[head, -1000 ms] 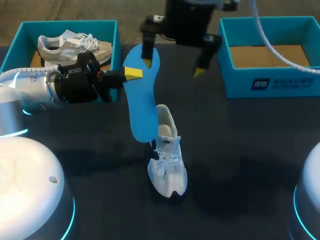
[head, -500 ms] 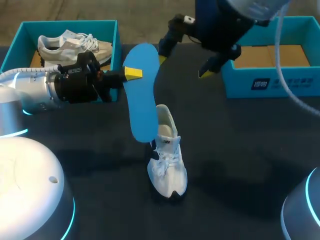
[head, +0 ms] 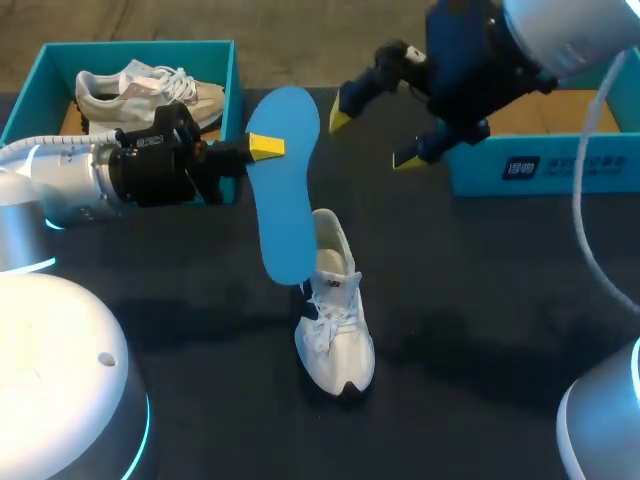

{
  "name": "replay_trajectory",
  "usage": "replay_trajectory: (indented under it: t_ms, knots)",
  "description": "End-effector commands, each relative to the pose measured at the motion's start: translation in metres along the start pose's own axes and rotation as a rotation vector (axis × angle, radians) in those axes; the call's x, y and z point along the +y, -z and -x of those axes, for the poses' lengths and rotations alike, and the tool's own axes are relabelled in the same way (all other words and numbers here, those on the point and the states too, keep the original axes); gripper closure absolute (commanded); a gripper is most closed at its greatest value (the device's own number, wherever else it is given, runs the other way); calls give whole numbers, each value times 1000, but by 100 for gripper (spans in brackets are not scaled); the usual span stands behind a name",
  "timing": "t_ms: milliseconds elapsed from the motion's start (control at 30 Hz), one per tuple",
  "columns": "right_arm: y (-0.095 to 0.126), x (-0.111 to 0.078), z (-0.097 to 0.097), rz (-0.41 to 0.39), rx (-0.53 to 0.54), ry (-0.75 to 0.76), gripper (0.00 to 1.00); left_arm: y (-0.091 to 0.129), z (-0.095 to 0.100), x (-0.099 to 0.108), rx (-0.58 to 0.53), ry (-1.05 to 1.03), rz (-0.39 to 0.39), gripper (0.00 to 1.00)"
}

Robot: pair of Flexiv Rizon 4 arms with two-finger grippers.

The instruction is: Take the shoe out of the shoebox, open the shoe tongue, remove and reinsert the insole, then place the shoe into the shoebox

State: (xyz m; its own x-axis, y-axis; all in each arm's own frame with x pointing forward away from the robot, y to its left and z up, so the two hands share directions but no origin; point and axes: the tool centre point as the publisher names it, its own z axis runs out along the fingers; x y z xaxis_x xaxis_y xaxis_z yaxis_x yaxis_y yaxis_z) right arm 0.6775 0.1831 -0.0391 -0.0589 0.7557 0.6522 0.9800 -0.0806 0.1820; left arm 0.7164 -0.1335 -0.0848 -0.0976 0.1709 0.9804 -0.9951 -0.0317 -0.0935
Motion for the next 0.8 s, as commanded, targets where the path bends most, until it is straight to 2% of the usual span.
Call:
replay_trajectory:
  t_ms: [33,267,600,800]
  knots:
    - [-4,-1,8,-8,405,-10,0,0,0,1,0,-1,-2,100]
    - [-7,-3,8,-14,445,-11,0,0,0,1,0,-1,-2,100]
    - [-13,-6,11,19,530,5,0,0,0,1,0,-1,-2,100]
    - [-18,-6,15,9,538,-5,0,0,0,1,0,-1,-2,100]
